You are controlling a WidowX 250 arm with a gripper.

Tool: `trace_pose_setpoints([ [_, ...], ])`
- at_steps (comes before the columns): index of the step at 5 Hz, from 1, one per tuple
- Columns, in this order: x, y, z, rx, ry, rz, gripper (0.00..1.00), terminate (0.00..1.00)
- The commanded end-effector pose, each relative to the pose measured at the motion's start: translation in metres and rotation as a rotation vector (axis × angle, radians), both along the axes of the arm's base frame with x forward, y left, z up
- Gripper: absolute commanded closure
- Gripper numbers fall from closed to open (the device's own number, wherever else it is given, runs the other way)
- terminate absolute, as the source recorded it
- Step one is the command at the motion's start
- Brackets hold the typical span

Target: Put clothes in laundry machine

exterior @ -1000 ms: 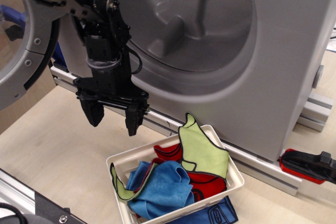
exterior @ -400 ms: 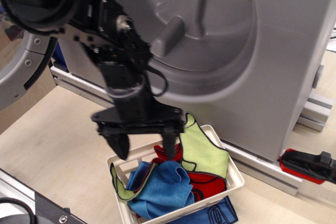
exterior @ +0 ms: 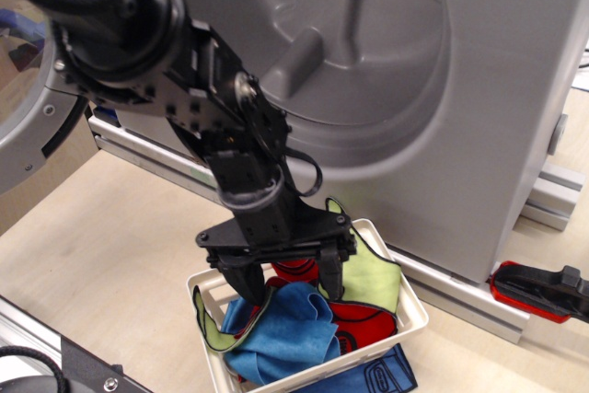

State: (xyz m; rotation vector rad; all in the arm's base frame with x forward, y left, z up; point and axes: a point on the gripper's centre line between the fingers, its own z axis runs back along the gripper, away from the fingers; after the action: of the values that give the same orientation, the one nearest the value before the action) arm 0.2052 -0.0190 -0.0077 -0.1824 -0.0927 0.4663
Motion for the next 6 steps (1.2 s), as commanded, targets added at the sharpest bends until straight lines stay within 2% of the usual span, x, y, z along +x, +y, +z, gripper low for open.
trace_pose_setpoints([
  [1, 0.004, -0.014, -0.018, 0.092, 0.003, -0.034, 0.00, 0.00],
  [2, 0.004, -0.020, -0.029, 0.103, 0.023, -0.034, 0.00, 0.00],
  [4, 0.010, -0.015, -0.055, 0.168, 0.031, -0.021, 0.00, 0.00],
  [5, 0.010, -0.011, -0.049, 0.180, 0.037, -0.040, 1.00, 0.00],
  [6, 0.010, -0.008, -0.037, 0.181, 0.031, -0.049, 1.00, 0.00],
])
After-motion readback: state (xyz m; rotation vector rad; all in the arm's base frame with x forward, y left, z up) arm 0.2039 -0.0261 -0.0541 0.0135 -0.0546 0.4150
